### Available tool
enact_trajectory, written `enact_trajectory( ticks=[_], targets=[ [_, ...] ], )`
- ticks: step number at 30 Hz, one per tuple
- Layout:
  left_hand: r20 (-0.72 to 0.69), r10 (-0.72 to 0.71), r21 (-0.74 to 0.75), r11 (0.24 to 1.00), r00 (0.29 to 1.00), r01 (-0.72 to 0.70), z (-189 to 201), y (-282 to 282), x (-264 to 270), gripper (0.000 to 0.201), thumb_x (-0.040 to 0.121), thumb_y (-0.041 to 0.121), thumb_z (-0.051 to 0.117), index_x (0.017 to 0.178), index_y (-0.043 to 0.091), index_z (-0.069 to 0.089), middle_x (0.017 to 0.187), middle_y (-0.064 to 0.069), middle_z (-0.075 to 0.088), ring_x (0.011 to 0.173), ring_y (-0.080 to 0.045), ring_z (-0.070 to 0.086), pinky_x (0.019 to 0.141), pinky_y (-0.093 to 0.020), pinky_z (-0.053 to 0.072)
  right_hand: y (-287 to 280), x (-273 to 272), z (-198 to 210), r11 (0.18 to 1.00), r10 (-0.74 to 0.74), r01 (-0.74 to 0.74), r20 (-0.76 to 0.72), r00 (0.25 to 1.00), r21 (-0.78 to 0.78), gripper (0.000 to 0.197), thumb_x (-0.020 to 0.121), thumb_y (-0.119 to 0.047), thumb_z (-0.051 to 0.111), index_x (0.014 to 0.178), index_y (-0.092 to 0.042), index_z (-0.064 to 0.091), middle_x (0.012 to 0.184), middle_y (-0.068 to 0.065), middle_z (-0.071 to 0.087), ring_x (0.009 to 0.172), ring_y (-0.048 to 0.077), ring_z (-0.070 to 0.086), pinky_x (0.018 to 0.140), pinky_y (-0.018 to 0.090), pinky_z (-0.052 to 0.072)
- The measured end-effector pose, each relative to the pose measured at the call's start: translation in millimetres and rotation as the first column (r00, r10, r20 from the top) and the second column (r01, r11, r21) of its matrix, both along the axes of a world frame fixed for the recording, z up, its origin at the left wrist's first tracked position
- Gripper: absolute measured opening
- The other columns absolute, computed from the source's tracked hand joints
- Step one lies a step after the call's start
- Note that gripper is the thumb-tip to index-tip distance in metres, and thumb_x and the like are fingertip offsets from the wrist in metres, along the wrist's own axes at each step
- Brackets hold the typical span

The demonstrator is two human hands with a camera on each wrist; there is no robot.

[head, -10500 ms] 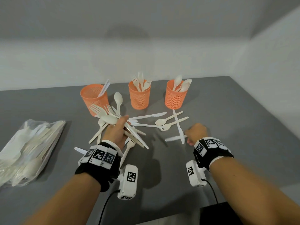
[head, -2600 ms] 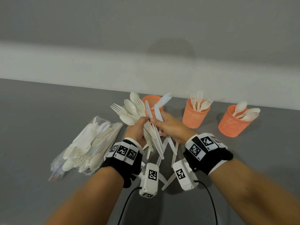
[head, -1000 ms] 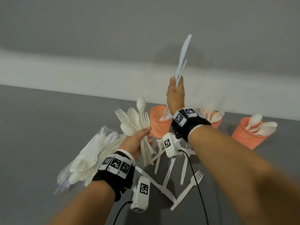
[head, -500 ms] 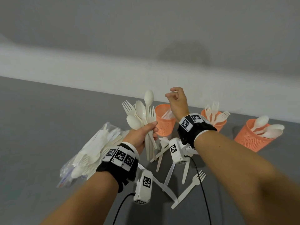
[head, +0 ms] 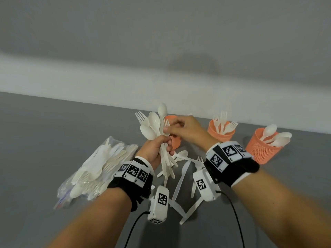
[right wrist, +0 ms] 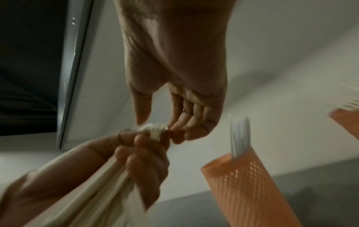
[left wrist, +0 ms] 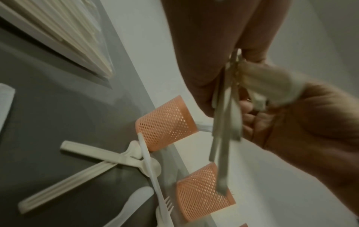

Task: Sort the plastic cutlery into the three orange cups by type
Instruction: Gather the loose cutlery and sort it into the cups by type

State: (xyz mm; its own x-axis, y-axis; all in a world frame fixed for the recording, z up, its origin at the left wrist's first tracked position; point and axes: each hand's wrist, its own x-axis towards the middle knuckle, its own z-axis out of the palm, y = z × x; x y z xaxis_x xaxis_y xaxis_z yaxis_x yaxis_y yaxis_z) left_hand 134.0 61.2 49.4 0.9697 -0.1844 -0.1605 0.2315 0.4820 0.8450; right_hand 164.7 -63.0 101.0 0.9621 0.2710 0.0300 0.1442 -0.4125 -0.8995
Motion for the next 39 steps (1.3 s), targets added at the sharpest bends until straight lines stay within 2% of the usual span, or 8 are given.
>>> enact_trajectory(
  ticks=[3, 10, 15, 23, 26, 29, 35, 39],
  targets=[
    [0.027, -0.045, -0.013, 0.999, 0.999, 0.046, 5, -9, -2, 0.019, 0.091, 0.005, 0.041, 0.078, 0.005, 0.054, 0.052, 0.0, 0.051, 0.039, -0.009, 0.044, 0.045, -0.022, 0.044, -11, -12, -7, 0.991, -0.002, 0.015, -0.098, 0.995, 0.132, 0.009, 0.085, -0.012, 0.065, 0.077, -0.011, 0.06, 0.07, 0.011, 0.061, 0.065, 0.024, 0.059, 0.074, 0.045, 0.052],
    [-0.023, -0.104, -0.041, 0.994, 0.994, 0.103, 1, -22, 3, 0.028, 0.076, 0.022, 0.065, 0.098, 0.005, 0.061, 0.069, 0.0, 0.056, 0.054, -0.01, 0.057, 0.054, -0.025, 0.053, -41, -22, 0, 0.805, -0.133, 0.175, -0.115, 0.984, 0.566, 0.014, 0.1, -0.014, 0.036, 0.091, -0.013, 0.046, 0.075, 0.006, 0.057, 0.062, 0.018, 0.06, 0.06, 0.027, 0.052],
    [-0.009, -0.158, -0.09, 0.984, 0.987, 0.157, 3, -28, -6, 0.015, 0.081, 0.006, 0.053, 0.094, 0.009, 0.06, 0.06, 0.0, 0.043, 0.039, -0.008, 0.039, 0.044, -0.022, 0.043, -51, -34, -4, 0.895, -0.145, 0.173, -0.099, 0.984, 0.411, 0.013, 0.094, -0.017, 0.053, 0.081, -0.014, 0.055, 0.054, -0.006, 0.039, 0.045, 0.008, 0.029, 0.039, 0.017, 0.024],
    [0.147, 0.045, 0.439, 0.892, 0.988, -0.106, 7, -56, -17, 0.015, 0.087, -0.003, 0.053, 0.087, 0.011, 0.06, 0.065, -0.009, 0.057, 0.036, -0.01, 0.049, 0.045, -0.025, 0.046, -34, -53, 9, 0.951, -0.124, 0.067, 0.176, 0.976, 0.301, 0.035, 0.077, -0.016, 0.074, 0.106, -0.008, 0.056, 0.064, -0.017, 0.053, 0.064, 0.001, 0.052, 0.065, 0.016, 0.047],
    [0.226, 0.129, 0.51, 0.829, 0.965, -0.231, 5, -65, -20, 0.027, 0.086, -0.004, 0.05, 0.102, 0.016, 0.058, 0.073, -0.002, 0.06, 0.052, -0.013, 0.054, 0.054, -0.028, 0.048, -30, -51, 6, 0.975, -0.14, 0.111, 0.144, 0.98, 0.194, 0.058, 0.068, -0.029, 0.081, 0.115, -0.018, 0.049, 0.092, -0.007, 0.063, 0.088, 0.012, 0.061, 0.081, 0.027, 0.05],
    [0.304, 0.097, 0.541, 0.801, 0.948, -0.256, 6, -69, -27, 0.042, 0.083, -0.004, 0.059, 0.12, 0.015, 0.051, 0.093, -0.001, 0.062, 0.083, -0.019, 0.062, 0.077, -0.034, 0.052, -26, -46, 2, 0.977, -0.18, 0.156, 0.17, 0.969, 0.146, 0.041, 0.076, -0.023, 0.074, 0.108, -0.014, 0.051, 0.101, 0.006, 0.066, 0.091, 0.015, 0.063, 0.079, 0.027, 0.049],
    [0.281, 0.009, 0.418, 0.899, 0.96, -0.131, 4, -63, -27, 0.046, 0.079, -0.006, 0.064, 0.119, 0.009, 0.046, 0.075, 0.0, 0.059, 0.043, -0.007, 0.054, 0.042, -0.021, 0.045, -37, -38, -2, 0.939, -0.156, 0.173, -0.083, 0.984, 0.296, 0.011, 0.091, -0.022, 0.056, 0.099, -0.019, 0.062, 0.097, 0.005, 0.07, 0.09, 0.017, 0.068, 0.079, 0.033, 0.055],
    [0.248, 0.028, 0.409, 0.903, 0.968, -0.131, -5, -62, -25, 0.047, 0.083, 0.006, 0.066, 0.123, 0.01, 0.044, 0.082, -0.002, 0.059, 0.041, -0.011, 0.046, 0.04, -0.023, 0.042, -44, -37, -1, 0.897, -0.165, 0.229, -0.192, 0.967, 0.379, 0.018, 0.094, -0.026, 0.052, 0.102, -0.013, 0.063, 0.085, -0.001, 0.07, 0.069, 0.005, 0.068, 0.053, 0.017, 0.05]
  ],
)
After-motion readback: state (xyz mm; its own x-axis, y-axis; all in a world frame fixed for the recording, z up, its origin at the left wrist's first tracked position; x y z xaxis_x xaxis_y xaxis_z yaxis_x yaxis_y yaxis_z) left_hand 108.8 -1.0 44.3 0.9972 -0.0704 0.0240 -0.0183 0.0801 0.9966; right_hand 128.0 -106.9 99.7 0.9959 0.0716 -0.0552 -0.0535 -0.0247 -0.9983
